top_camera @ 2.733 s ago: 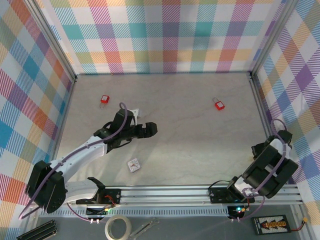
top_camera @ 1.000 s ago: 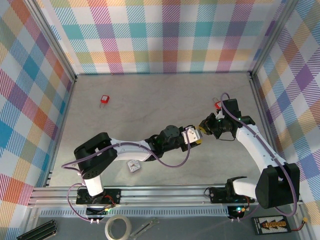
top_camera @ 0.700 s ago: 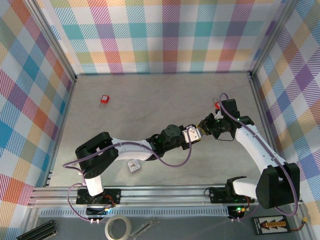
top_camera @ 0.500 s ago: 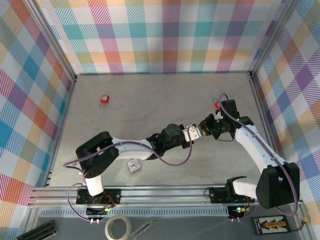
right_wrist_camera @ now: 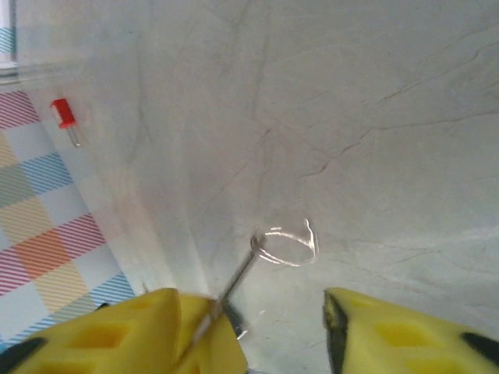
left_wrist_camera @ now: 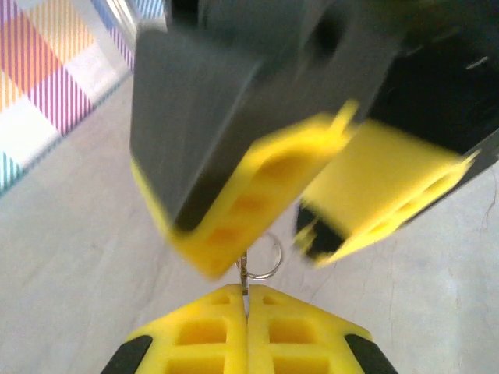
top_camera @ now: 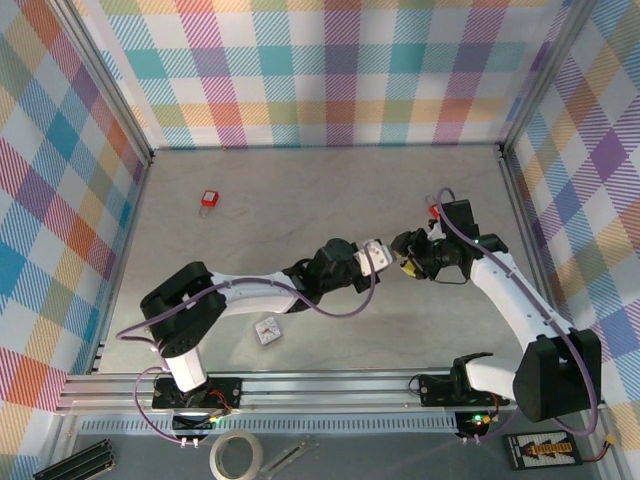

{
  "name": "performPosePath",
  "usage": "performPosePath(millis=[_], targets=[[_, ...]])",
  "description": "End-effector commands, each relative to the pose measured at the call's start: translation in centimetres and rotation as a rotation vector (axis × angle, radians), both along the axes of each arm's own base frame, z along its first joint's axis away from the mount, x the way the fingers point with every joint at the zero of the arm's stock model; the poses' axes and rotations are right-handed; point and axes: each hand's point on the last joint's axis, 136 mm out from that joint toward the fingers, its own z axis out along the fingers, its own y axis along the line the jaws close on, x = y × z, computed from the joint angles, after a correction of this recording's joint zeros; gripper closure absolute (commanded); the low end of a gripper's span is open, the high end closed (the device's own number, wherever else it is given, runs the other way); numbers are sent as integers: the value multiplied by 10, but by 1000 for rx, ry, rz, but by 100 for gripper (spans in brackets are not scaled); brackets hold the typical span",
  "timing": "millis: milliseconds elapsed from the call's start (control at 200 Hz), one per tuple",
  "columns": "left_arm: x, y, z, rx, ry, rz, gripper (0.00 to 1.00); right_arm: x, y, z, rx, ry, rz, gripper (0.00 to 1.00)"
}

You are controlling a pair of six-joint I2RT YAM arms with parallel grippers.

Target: Unlock with the key

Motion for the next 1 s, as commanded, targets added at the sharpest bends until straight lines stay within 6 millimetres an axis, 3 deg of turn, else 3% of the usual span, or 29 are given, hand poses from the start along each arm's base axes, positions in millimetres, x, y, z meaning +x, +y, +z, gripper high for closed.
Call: performPosePath(millis=[0, 60, 210, 405, 670, 995], targets=[[-7, 24, 7, -54, 189, -35, 100, 3, -1, 25, -36, -136, 106, 24], [-7, 38, 8, -75, 283, -37, 100, 5, -6, 31, -97, -200, 166, 14], [-9, 66, 15, -98, 477, -37, 100, 3, -10, 53, -204, -411, 335, 7], [-34, 74, 35, -32, 639, -102, 100, -22, 27, 94, 11, -725, 548, 9], [-54, 79, 80, -109, 683, -202, 100, -48, 46, 85, 228, -853, 605, 18], [-48, 68, 114, -274, 694, -270, 100, -60, 56, 96, 284, -988, 597, 32]])
